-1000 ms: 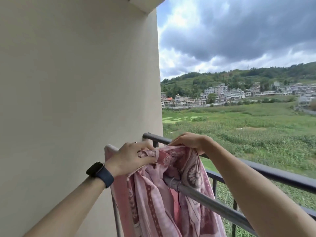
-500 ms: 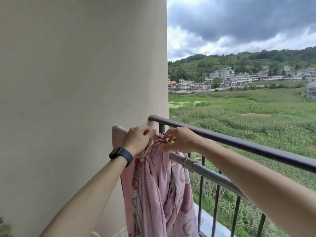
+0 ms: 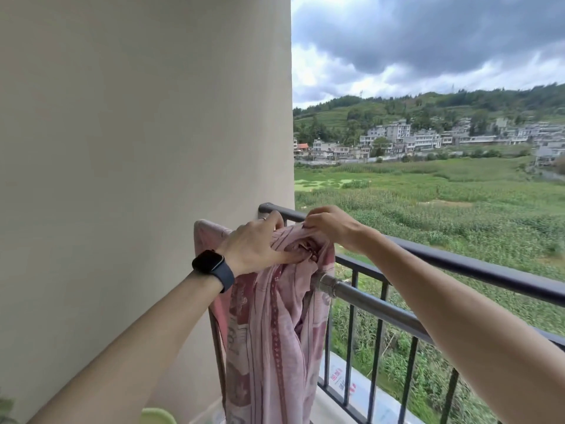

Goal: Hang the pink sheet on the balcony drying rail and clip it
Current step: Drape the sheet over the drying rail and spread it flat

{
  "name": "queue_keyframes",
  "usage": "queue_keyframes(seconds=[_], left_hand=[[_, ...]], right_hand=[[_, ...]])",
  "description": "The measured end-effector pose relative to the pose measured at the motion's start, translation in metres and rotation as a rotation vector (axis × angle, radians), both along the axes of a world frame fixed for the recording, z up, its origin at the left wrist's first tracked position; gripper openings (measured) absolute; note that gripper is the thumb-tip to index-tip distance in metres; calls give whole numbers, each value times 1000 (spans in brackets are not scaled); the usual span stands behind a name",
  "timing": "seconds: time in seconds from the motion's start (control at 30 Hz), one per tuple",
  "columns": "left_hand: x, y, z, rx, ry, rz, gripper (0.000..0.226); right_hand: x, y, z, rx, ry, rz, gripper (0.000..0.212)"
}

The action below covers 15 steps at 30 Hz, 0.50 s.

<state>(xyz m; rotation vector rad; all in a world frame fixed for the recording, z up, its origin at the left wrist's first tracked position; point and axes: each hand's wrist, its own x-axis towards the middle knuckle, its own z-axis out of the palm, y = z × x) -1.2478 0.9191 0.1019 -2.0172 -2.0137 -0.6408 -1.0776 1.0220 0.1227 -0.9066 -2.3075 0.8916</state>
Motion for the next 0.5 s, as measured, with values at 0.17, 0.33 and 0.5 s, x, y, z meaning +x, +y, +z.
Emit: queue_keyframes(seconds=[0.17, 0.33, 0.5], left_hand=[[4, -3, 5, -74, -138, -88, 32], [-1, -12, 28, -114, -364, -162, 17], [14, -20, 41, -276, -1080, -417, 15]], right_hand=[[23, 2, -1, -84, -111, 15, 34], [31, -14, 20, 26, -228, 62, 36], [46, -24, 47, 314, -152, -35, 24]])
